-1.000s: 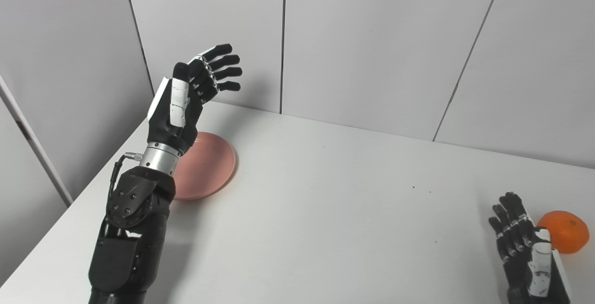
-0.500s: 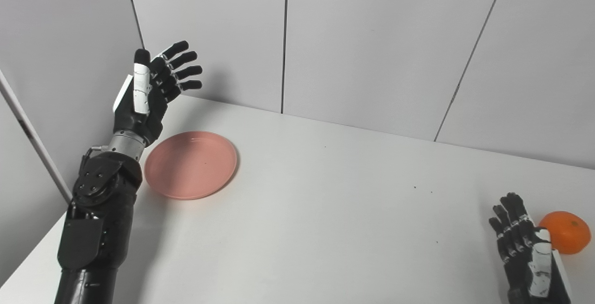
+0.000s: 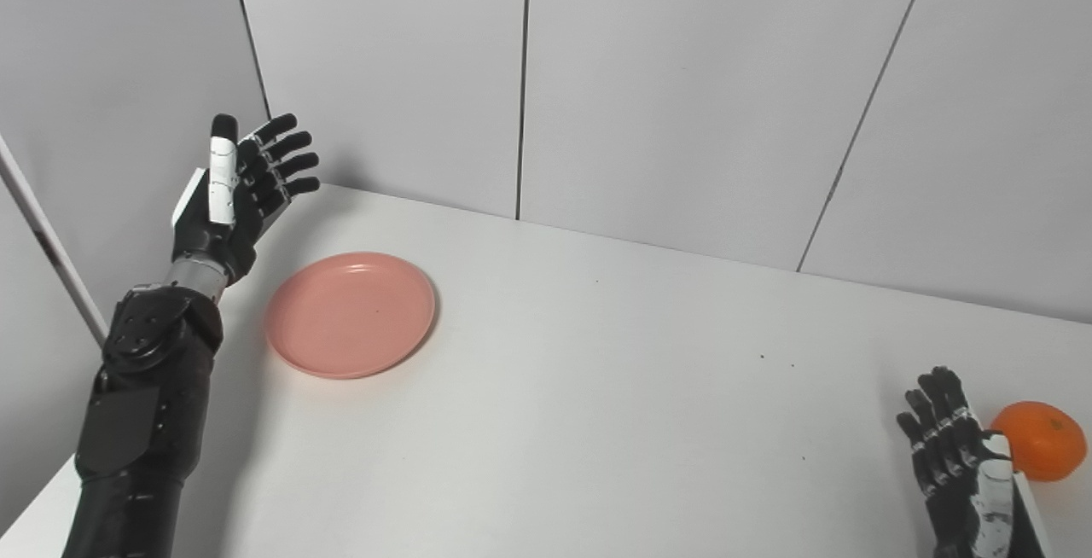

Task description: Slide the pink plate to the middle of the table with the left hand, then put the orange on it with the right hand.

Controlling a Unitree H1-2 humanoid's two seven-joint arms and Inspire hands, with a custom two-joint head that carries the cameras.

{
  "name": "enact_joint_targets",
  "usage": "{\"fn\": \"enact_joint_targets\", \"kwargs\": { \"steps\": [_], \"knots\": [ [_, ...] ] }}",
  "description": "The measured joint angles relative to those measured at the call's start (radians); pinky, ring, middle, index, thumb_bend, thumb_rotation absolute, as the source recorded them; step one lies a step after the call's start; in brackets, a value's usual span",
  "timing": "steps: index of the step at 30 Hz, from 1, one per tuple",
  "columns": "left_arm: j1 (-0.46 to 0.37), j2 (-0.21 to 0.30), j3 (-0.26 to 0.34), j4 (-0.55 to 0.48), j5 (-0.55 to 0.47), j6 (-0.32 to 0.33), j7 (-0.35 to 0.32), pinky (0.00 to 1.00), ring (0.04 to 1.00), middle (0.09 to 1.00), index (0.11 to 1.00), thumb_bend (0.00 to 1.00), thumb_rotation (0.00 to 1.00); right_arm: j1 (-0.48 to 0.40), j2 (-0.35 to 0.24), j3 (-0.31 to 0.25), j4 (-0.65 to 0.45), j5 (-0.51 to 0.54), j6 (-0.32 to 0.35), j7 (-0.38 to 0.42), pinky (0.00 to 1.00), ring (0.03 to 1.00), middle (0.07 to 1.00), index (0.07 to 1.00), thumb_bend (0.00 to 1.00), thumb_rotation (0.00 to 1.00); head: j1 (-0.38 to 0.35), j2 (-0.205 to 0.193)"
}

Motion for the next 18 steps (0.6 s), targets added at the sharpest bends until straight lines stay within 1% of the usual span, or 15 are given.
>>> {"fn": "enact_joint_targets", "kwargs": {
  "steps": [8,14,16,18],
  "knots": [
    [-0.015,0.0,0.006,0.094,0.015,-0.025,0.009,0.73,0.792,0.834,0.823,1.0,1.0,0.0,0.0,0.0,0.002,-0.002,0.0,0.0,1.0,0.988,0.983,0.967,0.82,1.0,-0.003,0.003],
    [-0.022,0.001,0.021,0.115,0.021,-0.054,0.013,0.66,0.798,0.847,0.841,0.97,0.99,0.0,0.0,0.0,0.002,-0.002,0.0,0.0,1.0,0.986,0.978,0.96,0.82,0.99,0.002,0.011],
    [-0.022,0.001,0.027,0.122,0.02,-0.055,0.013,0.7,0.798,0.85,0.844,0.96,1.0,0.0,0.0,-0.001,0.002,-0.002,0.0,0.0,1.0,0.991,0.984,0.968,0.81,0.99,0.002,0.012],
    [-0.022,0.001,0.03,0.142,0.02,-0.057,0.013,0.7,0.802,0.847,0.838,0.96,1.0,0.0,0.0,-0.001,0.002,-0.002,0.0,0.001,1.0,0.991,0.985,0.971,0.81,1.0,0.002,0.012]
  ]
}}
